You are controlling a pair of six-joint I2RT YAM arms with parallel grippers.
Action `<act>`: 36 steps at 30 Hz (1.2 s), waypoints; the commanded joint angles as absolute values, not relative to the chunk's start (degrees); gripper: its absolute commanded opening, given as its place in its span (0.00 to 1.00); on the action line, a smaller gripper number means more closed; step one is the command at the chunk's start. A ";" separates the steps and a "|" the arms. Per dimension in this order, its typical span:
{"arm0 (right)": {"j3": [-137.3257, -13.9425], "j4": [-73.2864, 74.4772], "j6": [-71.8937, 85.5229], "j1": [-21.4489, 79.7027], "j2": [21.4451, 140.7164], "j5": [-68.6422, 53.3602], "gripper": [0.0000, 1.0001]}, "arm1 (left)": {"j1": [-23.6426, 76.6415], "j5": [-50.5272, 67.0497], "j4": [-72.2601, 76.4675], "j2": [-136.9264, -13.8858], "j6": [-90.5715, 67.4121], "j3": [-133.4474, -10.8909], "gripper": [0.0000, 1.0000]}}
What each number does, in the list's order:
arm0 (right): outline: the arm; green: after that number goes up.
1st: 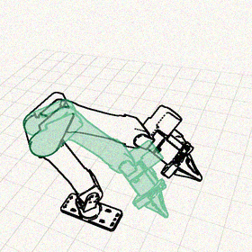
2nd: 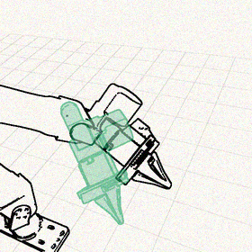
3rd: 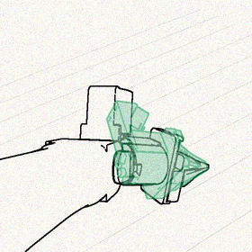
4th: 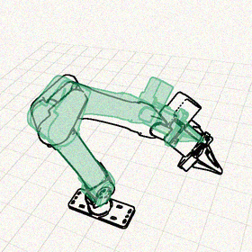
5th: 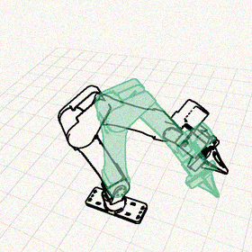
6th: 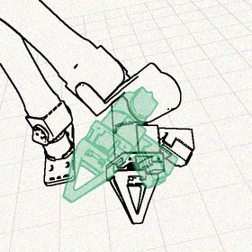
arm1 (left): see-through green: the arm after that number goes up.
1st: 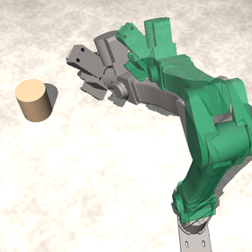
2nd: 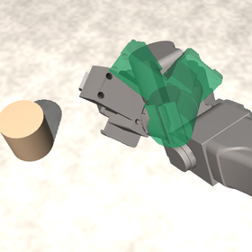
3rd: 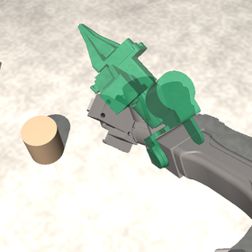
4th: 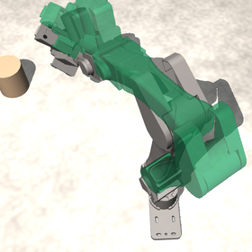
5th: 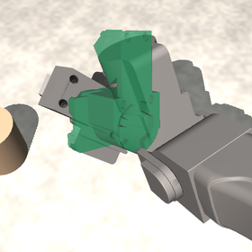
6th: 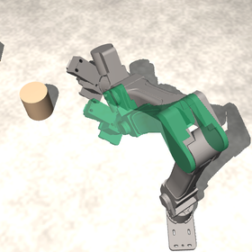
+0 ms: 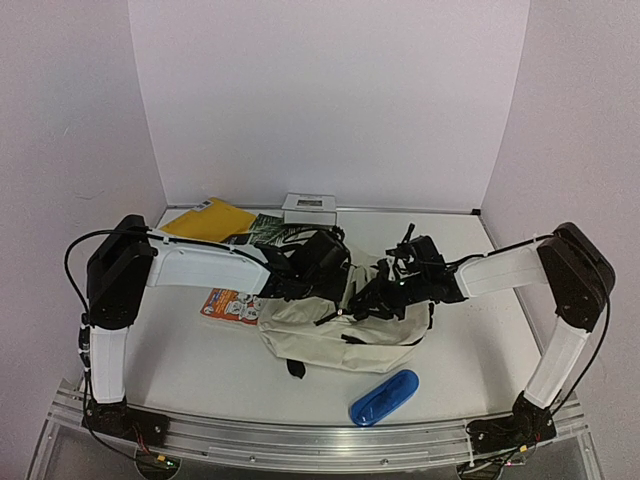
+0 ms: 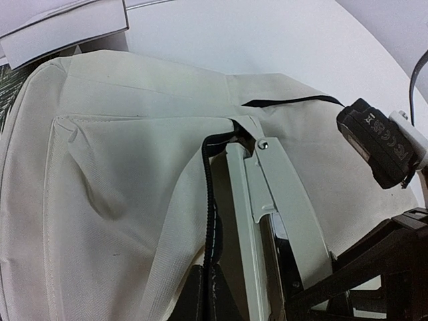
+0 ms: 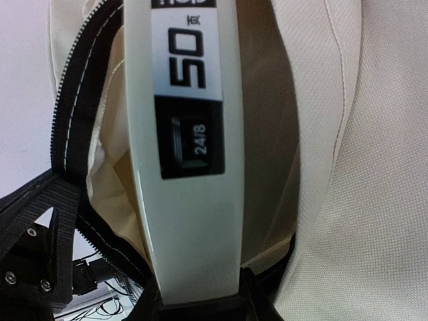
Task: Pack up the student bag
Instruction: Place the stationery in the student bag.
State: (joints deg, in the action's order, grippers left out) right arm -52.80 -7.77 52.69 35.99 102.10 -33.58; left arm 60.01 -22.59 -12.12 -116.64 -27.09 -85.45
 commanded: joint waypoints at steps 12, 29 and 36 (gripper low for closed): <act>-58.38 -9.59 49.56 38.09 109.70 -39.26 0.00 | 58.17 -13.04 10.75 -107.68 -21.79 -73.22 0.00; -60.15 -16.72 45.63 38.33 108.07 -25.48 0.35 | 58.17 -10.45 3.33 -106.76 -26.38 -72.86 0.00; -55.97 -14.22 45.73 38.32 103.09 -22.41 0.62 | 58.10 -12.29 1.58 -106.52 -27.77 -73.89 0.00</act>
State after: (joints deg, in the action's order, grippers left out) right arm -57.91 -12.62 46.61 38.20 108.73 -26.20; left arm 58.35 -9.82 2.42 -110.21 -26.57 -71.77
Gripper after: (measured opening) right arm 0.590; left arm 0.020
